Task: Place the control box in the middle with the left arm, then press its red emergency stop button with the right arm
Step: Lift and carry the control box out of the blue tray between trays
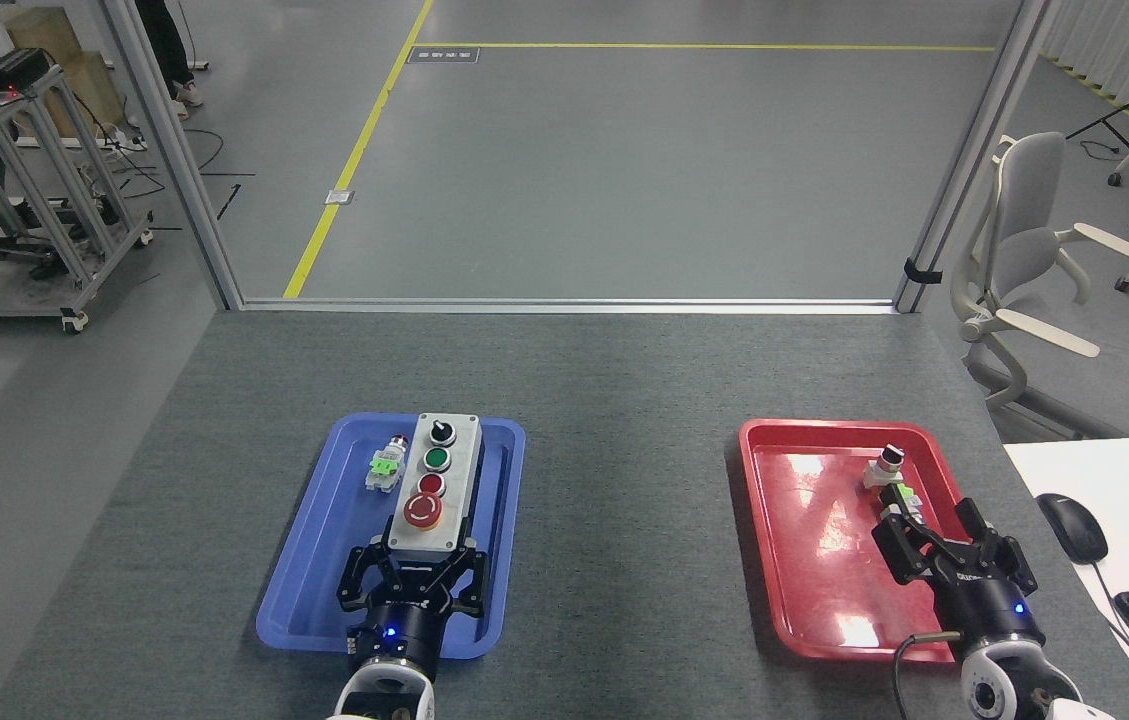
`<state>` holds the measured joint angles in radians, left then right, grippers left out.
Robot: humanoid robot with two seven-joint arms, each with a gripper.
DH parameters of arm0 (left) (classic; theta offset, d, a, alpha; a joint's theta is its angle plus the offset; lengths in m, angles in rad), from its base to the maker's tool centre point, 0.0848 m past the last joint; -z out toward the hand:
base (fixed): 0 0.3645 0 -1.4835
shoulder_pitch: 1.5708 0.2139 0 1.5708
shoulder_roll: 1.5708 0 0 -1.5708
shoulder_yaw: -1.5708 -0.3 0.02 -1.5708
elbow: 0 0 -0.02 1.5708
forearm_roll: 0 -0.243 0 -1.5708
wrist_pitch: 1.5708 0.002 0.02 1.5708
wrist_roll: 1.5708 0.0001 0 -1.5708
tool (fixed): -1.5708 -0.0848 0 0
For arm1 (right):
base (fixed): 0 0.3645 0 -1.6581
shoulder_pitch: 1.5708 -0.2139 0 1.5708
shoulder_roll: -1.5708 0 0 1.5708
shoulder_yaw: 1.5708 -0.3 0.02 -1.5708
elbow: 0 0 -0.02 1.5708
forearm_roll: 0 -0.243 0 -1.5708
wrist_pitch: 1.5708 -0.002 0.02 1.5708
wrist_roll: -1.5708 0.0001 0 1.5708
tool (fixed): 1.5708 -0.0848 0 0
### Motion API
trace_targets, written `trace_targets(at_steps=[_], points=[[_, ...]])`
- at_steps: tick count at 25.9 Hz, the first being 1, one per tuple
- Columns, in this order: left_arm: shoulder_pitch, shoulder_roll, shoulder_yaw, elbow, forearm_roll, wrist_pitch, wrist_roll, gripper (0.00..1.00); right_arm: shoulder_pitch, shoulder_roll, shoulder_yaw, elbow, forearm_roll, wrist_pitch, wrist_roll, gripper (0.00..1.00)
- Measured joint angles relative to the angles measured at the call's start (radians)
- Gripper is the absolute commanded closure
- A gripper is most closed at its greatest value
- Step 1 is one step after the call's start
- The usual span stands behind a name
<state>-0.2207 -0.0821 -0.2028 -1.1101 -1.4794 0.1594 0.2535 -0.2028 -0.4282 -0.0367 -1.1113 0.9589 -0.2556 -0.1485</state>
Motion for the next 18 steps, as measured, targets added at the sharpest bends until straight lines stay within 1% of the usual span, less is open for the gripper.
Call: trace_targets(at_steps=[3,9,14,18], points=[[-0.021,-0.027,-0.043,-0.014,-0.003,-0.002,-0.033,0.64,-0.002,0.002,-0.001,0.004,0.0,0.0,-0.002,0.0],[-0.072,-0.053,-0.202,0.004,0.004,0.028,-0.055,0.64,-0.005,0.003,-0.002,0.006,0.0,0.001,-0.002,0.0],[-0.107,-0.057,-0.382,0.087,0.042,0.009,-0.061,0.64,-0.007,0.0,-0.002,0.007,0.0,0.002,-0.001,0.0],[-0.123,-0.057,-0.454,0.149,0.056,-0.003,-0.06,0.64,-0.013,-0.008,-0.004,0.006,0.0,0.005,0.002,0.0]])
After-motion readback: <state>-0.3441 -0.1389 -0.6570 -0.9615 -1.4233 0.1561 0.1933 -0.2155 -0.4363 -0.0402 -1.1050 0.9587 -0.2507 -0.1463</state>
